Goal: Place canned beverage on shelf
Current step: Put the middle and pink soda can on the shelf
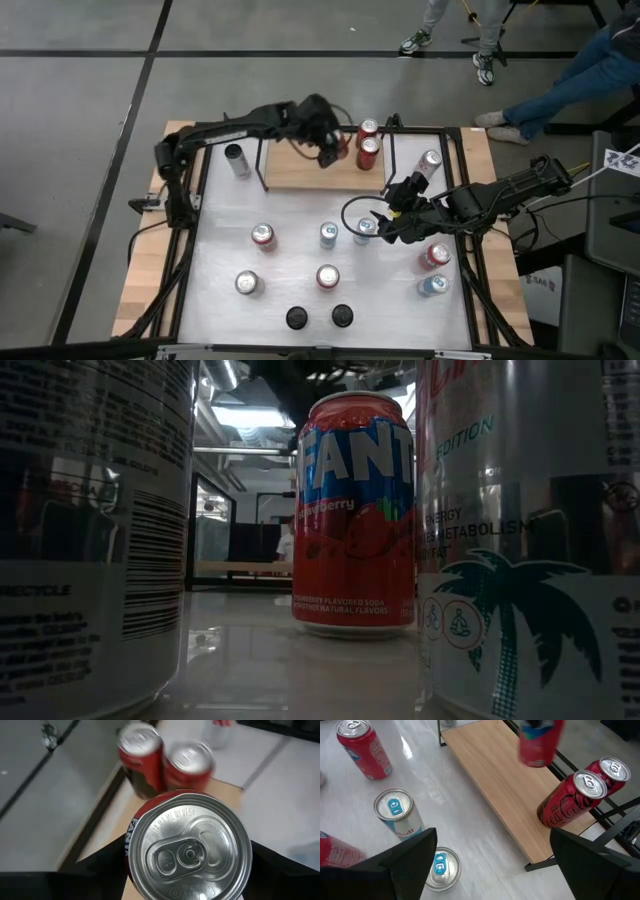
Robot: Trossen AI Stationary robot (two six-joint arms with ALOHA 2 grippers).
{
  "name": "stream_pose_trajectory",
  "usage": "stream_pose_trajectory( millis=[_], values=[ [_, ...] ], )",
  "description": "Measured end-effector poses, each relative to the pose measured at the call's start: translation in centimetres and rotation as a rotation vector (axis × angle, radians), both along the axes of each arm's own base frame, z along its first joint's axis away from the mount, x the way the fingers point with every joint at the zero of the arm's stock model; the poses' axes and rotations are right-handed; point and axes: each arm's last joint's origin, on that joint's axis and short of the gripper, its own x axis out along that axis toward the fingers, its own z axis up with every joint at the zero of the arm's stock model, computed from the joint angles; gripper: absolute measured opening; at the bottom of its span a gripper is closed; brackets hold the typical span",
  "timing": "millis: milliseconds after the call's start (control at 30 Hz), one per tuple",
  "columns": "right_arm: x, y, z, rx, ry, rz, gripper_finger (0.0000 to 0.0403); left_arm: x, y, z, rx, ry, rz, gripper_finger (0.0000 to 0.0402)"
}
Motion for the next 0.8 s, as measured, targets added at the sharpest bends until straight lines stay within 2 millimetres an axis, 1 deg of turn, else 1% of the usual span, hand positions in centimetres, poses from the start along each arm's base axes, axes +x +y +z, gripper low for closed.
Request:
stream_pose_trajectory(
  millis=[133,300,433,600,800],
  values=[
    [0.0,0.0,0.0,0.000,0.000,0.000,0.0376,1.5,2.4,-0.1,0.014,0.017,0.001,0.0276],
    [0.0,0.0,0.0,0.000,0.000,0.000,0.0376,2.9,4.9,-1.8,-0.021,0.047,-0.001,0.0276],
    [0.0,0.0,0.0,0.000,0.000,0.000,0.0376,3.3,6.4,-3.5,-0.059,0.069,0.004,0.0276],
    [0.0,0.0,0.0,0.000,0.000,0.000,0.0376,3.3,7.6,-5.2,-0.084,0.104,0.023,0.0276],
    [0.0,0.0,0.0,0.000,0.000,0.000,0.0376,3.2,7.9,-5.3,-0.085,0.103,0.030,0.0277]
  ],
)
